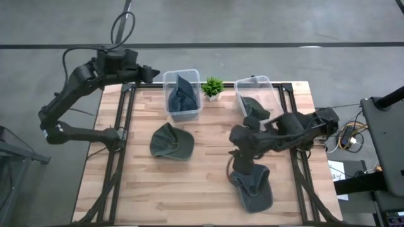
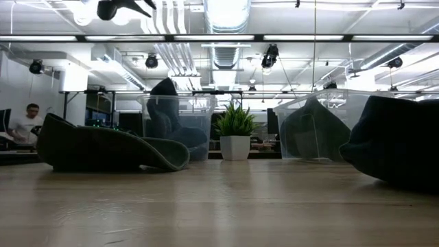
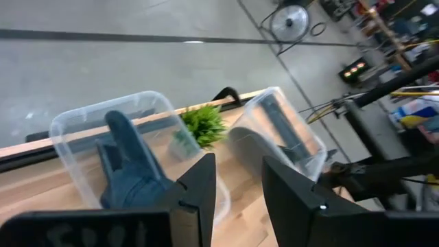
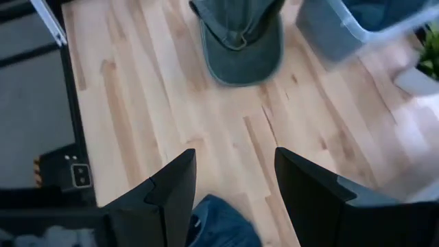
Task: Pick & Place hat
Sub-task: Put the blue cap into the left transparent bin
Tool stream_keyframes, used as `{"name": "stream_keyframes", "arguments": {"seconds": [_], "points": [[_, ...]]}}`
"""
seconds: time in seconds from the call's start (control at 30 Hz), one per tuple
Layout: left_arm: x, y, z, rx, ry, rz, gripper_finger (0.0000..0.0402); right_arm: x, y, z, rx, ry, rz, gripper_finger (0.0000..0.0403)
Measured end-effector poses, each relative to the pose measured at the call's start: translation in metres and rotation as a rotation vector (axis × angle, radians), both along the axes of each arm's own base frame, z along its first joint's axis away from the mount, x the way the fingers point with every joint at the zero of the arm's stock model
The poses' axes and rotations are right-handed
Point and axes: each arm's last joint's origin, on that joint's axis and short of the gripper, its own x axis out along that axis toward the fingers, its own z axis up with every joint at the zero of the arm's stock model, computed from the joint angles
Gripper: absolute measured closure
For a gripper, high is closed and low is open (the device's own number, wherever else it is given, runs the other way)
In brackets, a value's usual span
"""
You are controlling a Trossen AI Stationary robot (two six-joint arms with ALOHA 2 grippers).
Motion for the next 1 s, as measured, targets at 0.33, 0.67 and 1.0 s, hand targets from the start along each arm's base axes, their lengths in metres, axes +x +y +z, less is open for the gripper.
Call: {"name": "stream_keyframes", "arguments": {"seconds": [0.33,0.67,1.0], "points": [[0.003,-0.01,0.008,0.054,-0.06,-0.067,0.0291,-0.047,0.019,-0.032,0.139,0.052,-0.251,0.0211],[0.006,-0.012,0.013,0.086,-0.102,-0.096,0.0291,-0.087,0.033,-0.093,0.36,0.159,-0.556,0.0211],[0.008,-0.012,0.017,0.128,-0.135,-0.154,0.0291,-0.115,0.065,-0.153,0.551,0.256,-0.683,0.0211]]}}
